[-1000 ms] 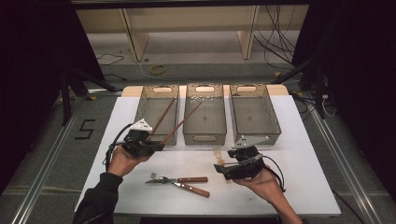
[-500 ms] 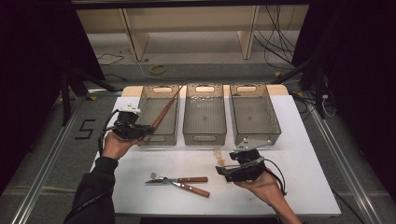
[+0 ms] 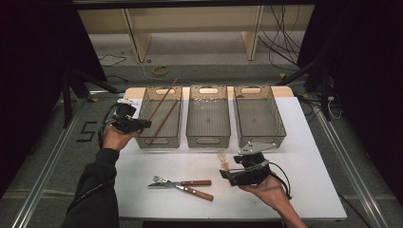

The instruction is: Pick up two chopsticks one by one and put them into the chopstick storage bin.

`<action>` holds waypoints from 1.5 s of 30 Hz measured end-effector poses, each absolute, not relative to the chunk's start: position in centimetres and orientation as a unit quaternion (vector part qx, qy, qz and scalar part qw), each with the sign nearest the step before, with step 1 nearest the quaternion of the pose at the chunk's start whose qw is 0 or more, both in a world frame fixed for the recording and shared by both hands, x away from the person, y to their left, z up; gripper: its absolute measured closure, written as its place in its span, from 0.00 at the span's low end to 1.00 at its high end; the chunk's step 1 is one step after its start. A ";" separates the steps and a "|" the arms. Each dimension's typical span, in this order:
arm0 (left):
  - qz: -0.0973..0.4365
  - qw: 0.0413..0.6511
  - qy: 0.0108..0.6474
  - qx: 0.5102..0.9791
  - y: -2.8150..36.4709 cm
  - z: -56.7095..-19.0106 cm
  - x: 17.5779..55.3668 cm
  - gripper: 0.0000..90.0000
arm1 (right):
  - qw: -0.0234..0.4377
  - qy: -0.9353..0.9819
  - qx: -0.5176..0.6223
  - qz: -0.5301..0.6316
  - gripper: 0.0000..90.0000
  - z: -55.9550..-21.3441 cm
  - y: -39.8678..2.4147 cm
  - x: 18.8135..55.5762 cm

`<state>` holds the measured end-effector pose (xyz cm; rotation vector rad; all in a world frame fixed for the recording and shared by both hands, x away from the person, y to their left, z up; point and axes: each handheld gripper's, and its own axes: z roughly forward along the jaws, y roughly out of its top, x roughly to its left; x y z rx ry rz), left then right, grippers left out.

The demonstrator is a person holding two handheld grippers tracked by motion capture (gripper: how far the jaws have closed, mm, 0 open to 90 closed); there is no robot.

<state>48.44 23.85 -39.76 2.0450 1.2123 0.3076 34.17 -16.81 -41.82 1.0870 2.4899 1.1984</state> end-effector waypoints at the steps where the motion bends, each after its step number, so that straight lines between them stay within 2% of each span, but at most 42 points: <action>1: 0.118 0.364 0.474 0.793 23.9 -39.9 48.6 0.92 | 0.086 0.835 0.365 0.402 0.30 -41.8 -16.8 34.2; 22: 0.107 0.340 0.511 0.782 24.0 -42.2 50.5 0.89 | 0.085 0.837 0.364 0.399 0.30 -41.9 -16.9 34.2; 24: 0.109 0.346 0.516 0.776 23.9 -42.2 50.5 0.78 | 0.085 0.837 0.364 0.399 0.30 -41.9 -16.9 34.2; 30: 0.111 0.370 0.510 0.769 23.8 -41.2 49.7 0.54 | 0.087 0.836 0.367 0.399 0.30 -41.8 -17.0 34.2; 35: 0.109 0.404 0.489 0.765 23.5 -40.3 48.2 0.42 | 0.088 0.836 0.369 0.397 0.30 -41.7 -17.1 34.3; 45: 0.104 0.437 0.457 0.768 22.5 -39.3 45.7 0.31 | 0.091 0.836 0.370 0.394 0.30 -41.6 -17.0 34.4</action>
